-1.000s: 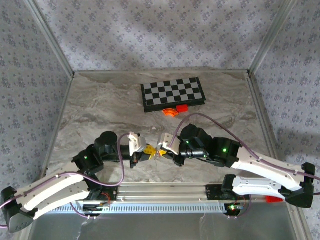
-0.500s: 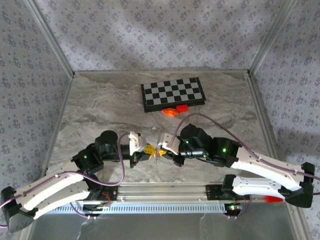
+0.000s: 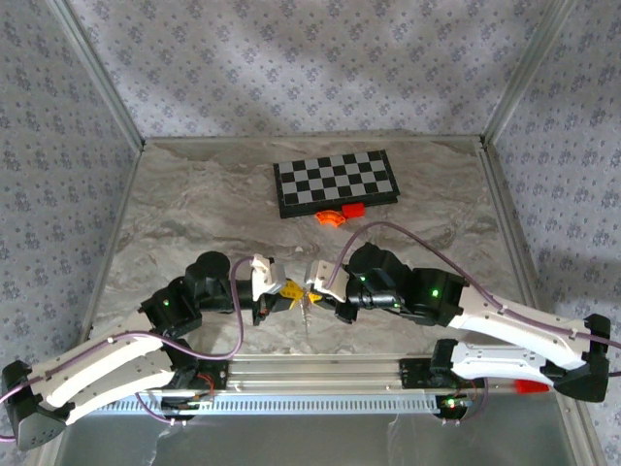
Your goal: Put the keys on the keyring
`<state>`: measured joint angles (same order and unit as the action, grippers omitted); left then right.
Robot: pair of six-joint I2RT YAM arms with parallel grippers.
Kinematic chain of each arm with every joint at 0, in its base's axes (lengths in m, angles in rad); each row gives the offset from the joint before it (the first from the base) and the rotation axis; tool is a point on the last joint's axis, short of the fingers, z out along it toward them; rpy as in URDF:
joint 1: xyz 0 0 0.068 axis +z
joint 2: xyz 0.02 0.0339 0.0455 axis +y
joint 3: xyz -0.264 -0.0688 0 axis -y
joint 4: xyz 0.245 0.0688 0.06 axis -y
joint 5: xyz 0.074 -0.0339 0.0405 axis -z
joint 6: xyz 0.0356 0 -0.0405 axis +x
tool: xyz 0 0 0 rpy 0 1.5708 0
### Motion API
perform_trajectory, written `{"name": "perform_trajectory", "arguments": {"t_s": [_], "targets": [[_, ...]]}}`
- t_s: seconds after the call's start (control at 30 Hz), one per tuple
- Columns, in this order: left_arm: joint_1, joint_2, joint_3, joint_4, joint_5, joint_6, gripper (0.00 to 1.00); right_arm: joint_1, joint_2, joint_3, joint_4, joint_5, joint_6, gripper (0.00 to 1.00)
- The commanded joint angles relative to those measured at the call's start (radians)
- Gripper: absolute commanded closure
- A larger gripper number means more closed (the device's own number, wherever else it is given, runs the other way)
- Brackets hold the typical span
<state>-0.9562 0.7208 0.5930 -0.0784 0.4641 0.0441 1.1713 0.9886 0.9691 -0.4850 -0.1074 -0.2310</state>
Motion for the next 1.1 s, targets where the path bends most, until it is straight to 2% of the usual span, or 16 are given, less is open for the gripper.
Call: {"name": "perform_trajectory", "arguments": {"t_s": [0.0,0.67,1.07], "targets": [[-0.013,0.006,0.045,0.045,0.038,0.005,1.0,0.013,-0.023,-0.001,0.053,0.022,-0.029,1.0],[-0.034,0.022,0.047,0.048,0.027,0.004,1.0,0.043,-0.077,-0.077,0.107,0.064,-0.098,1.0],[-0.038,0.006,0.04,0.07,0.025,-0.008,1.0,0.084,-0.109,-0.132,0.149,0.165,-0.171,1.0]]}}
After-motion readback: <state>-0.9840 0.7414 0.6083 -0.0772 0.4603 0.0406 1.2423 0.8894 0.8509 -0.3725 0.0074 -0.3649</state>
